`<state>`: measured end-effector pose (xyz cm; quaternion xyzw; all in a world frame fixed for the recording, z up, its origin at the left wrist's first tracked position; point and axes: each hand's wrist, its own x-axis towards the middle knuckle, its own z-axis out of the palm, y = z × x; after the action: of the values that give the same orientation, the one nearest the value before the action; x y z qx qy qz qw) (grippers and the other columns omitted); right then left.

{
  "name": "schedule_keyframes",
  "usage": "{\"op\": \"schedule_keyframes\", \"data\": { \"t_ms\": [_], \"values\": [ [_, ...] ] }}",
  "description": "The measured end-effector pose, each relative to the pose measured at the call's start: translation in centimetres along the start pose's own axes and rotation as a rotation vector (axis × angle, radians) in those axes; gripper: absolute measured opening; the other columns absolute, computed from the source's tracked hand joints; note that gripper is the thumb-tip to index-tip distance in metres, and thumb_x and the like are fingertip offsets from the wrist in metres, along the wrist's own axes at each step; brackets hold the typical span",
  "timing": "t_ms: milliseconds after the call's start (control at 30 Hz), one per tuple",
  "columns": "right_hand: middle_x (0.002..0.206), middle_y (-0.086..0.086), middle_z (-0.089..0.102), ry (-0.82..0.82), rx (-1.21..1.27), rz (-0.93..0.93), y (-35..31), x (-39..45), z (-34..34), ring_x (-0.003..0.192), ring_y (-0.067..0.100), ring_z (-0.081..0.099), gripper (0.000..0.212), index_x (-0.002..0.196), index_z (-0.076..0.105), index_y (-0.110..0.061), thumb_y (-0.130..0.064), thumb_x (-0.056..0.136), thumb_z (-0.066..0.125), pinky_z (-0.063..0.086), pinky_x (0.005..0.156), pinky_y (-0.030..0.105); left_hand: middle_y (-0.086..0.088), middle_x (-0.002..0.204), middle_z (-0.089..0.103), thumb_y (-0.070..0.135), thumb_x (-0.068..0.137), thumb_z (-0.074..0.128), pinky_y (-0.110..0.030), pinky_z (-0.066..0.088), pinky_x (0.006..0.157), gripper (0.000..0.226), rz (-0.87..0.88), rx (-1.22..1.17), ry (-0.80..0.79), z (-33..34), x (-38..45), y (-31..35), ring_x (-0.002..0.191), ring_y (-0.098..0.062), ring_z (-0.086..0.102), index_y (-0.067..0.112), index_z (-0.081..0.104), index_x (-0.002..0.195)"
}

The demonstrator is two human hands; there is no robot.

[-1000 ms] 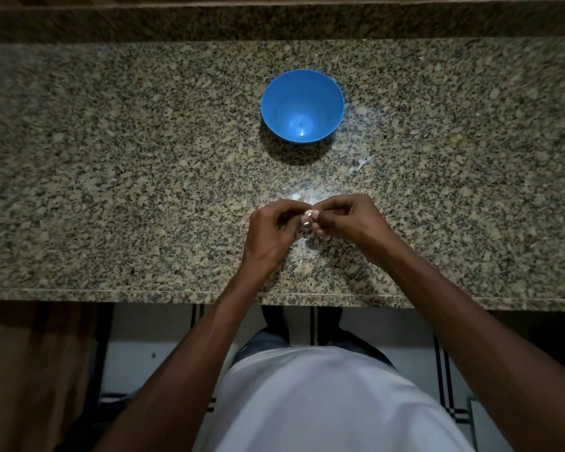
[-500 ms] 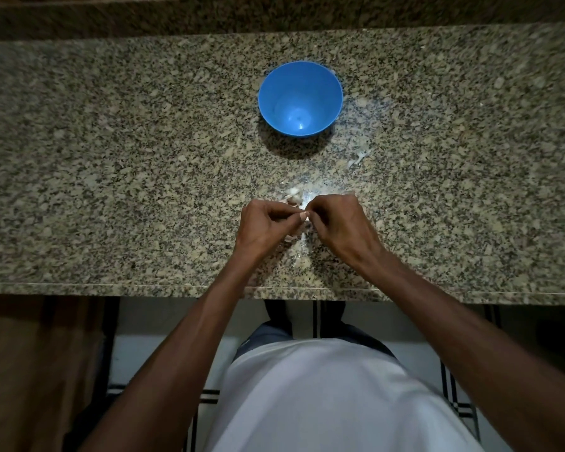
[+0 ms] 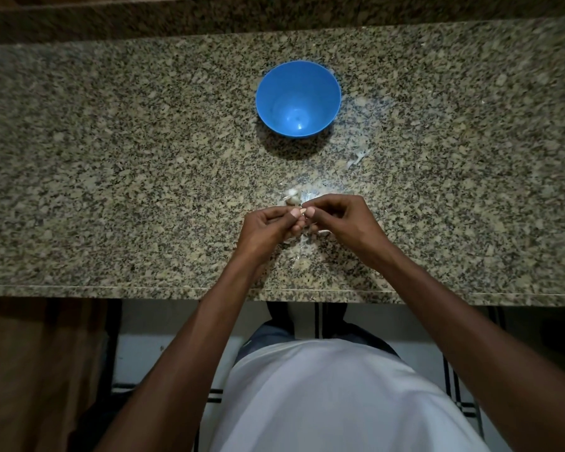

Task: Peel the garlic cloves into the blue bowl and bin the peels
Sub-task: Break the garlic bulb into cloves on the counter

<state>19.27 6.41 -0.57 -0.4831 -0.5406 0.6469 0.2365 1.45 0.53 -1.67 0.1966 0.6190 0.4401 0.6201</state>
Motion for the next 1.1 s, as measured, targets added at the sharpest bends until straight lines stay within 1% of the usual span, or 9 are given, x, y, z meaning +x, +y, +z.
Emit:
{"op": "schedule_keyframes", "data": {
  "t_ms": [100,200,367,467,600,700,867,1000,1100],
  "values": [
    [0.100,0.005,0.081,-0.010,-0.006,-0.020,0.2,0.3,-0.2,0.093,0.021,0.078,0.018,0.113,0.078,-0.005,-0.011,0.097,0.073,0.063,0.081,0.032,-0.013,0.098,0.079,0.011,0.092,0.075,-0.021,0.059,0.080,0.019,-0.059,-0.077,-0.017,-0.1,0.1,0.3,0.087,-0.015,0.074,0.001,0.077,0.109],
    [0.095,-0.001,0.081,0.023,-0.136,-0.064,0.3,0.5,-0.4,0.087,0.023,0.078,0.015,0.110,0.081,-0.013,-0.017,0.097,0.074,0.064,0.079,0.034,-0.012,0.098,0.079,0.010,0.093,0.074,-0.020,0.059,0.079,0.019,-0.072,-0.078,-0.040,-0.3,0.3,0.5,0.086,-0.014,0.073,0.002,0.077,0.109],
    [0.086,-0.015,0.077,0.141,-0.358,-0.161,0.3,0.7,-0.1,0.076,-0.002,0.074,0.014,0.107,0.081,-0.019,-0.027,0.096,0.076,0.058,0.068,0.015,-0.014,0.107,0.078,0.011,0.091,0.077,-0.029,0.061,0.090,0.025,0.002,0.026,-0.045,-0.1,0.1,0.6,0.099,-0.023,0.075,0.004,0.076,0.115],
    [0.083,-0.014,0.074,0.162,-0.414,-0.205,0.1,0.7,0.3,0.075,-0.006,0.072,0.017,0.109,0.080,-0.014,-0.025,0.096,0.075,0.056,0.064,0.011,-0.011,0.105,0.079,0.012,0.090,0.079,-0.032,0.061,0.089,0.026,0.079,0.099,0.003,0.2,-0.2,0.4,0.101,-0.024,0.076,0.004,0.076,0.115],
    [0.079,-0.012,0.074,0.190,-0.450,-0.208,0.0,0.8,0.7,0.069,0.003,0.073,0.017,0.108,0.080,-0.012,-0.024,0.097,0.074,0.059,0.059,0.017,-0.004,0.104,0.080,0.015,0.088,0.082,-0.031,0.063,0.084,0.023,0.193,0.202,0.071,0.8,-0.7,0.4,0.095,-0.017,0.078,0.008,0.078,0.109],
    [0.073,-0.016,0.071,0.196,-0.453,-0.215,0.0,0.7,1.1,0.066,-0.003,0.071,0.016,0.105,0.081,-0.013,-0.024,0.097,0.074,0.056,0.055,0.013,-0.001,0.102,0.080,0.016,0.087,0.083,-0.030,0.064,0.080,0.020,0.235,0.267,0.115,0.9,-0.7,0.4,0.093,-0.013,0.078,0.009,0.080,0.105],
    [0.076,-0.013,0.074,0.230,-0.371,-0.137,0.4,0.8,1.5,0.065,-0.001,0.072,0.016,0.104,0.080,-0.013,-0.026,0.096,0.076,0.060,0.059,0.017,0.000,0.098,0.080,0.016,0.086,0.083,-0.026,0.064,0.075,0.021,0.310,0.339,0.207,1.5,-0.9,0.3,0.089,-0.010,0.077,0.010,0.080,0.105],
    [0.087,0.001,0.080,0.246,-0.276,-0.069,0.4,1.1,1.5,0.074,0.010,0.077,0.023,0.107,0.080,-0.009,-0.028,0.095,0.076,0.066,0.070,0.033,-0.007,0.105,0.076,0.006,0.089,0.079,-0.032,0.064,0.082,0.025,0.344,0.348,0.255,1.7,-0.8,0.3,0.094,-0.016,0.076,0.006,0.071,0.113],
    [0.089,0.003,0.080,0.248,-0.281,-0.071,0.3,1.0,1.5,0.075,0.010,0.078,0.025,0.109,0.080,-0.008,-0.028,0.095,0.076,0.066,0.072,0.034,-0.005,0.102,0.076,0.003,0.088,0.079,-0.029,0.064,0.081,0.021,0.366,0.415,0.244,1.6,-0.8,0.1,0.092,-0.013,0.076,0.007,0.071,0.107]
  ]
}}
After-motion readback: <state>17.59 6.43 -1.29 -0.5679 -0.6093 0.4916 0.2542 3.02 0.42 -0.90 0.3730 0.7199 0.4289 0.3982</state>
